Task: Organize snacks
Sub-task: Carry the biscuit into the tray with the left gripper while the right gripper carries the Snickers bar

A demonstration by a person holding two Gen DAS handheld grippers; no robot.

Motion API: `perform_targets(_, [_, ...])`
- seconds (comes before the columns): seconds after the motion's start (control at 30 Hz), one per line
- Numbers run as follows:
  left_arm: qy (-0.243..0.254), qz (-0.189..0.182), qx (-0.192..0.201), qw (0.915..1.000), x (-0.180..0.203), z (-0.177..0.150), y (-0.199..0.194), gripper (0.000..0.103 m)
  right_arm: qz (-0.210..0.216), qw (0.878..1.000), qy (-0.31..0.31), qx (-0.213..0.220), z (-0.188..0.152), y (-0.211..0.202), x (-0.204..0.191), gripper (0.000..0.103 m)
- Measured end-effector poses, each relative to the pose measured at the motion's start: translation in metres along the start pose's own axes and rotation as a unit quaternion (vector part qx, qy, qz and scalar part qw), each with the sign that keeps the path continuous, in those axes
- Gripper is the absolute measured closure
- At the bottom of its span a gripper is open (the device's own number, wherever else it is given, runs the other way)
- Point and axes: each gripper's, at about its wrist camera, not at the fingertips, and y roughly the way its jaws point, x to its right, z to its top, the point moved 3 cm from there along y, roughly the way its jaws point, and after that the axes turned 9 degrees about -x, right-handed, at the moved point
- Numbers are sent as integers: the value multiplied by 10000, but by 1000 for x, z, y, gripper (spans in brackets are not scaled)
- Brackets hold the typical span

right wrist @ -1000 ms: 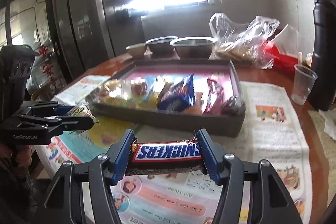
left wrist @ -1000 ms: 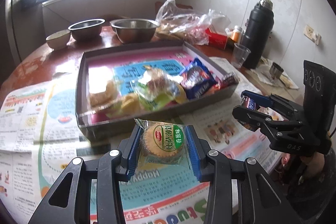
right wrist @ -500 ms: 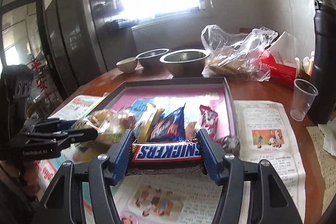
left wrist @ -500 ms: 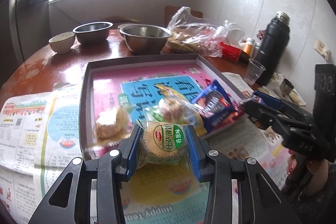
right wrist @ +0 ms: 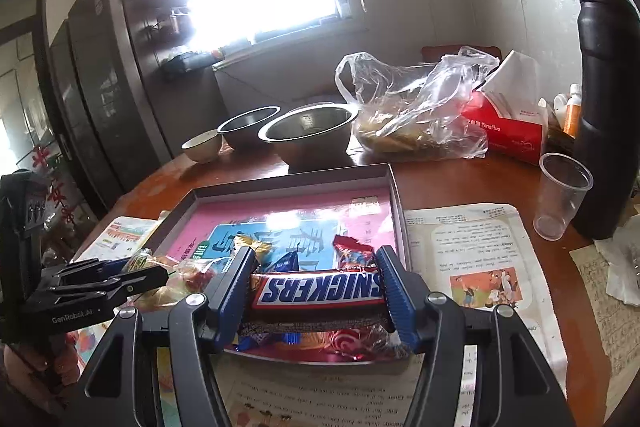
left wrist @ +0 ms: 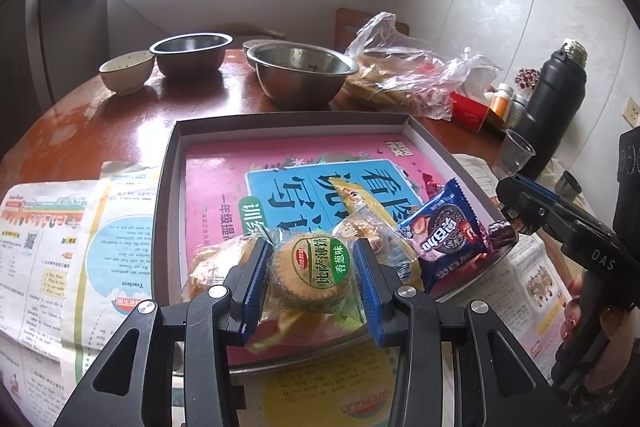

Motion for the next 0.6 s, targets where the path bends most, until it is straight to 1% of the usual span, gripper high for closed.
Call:
perform_targets(0.47, [-29,55,-61,10000,2,1,9,59,5,9997,81,-250,-6,21,0,41])
perform_targets(0.6, [-88,5,-59,9999,1,1,10,58,-42,9996,57,-286,-6,25,-3,41])
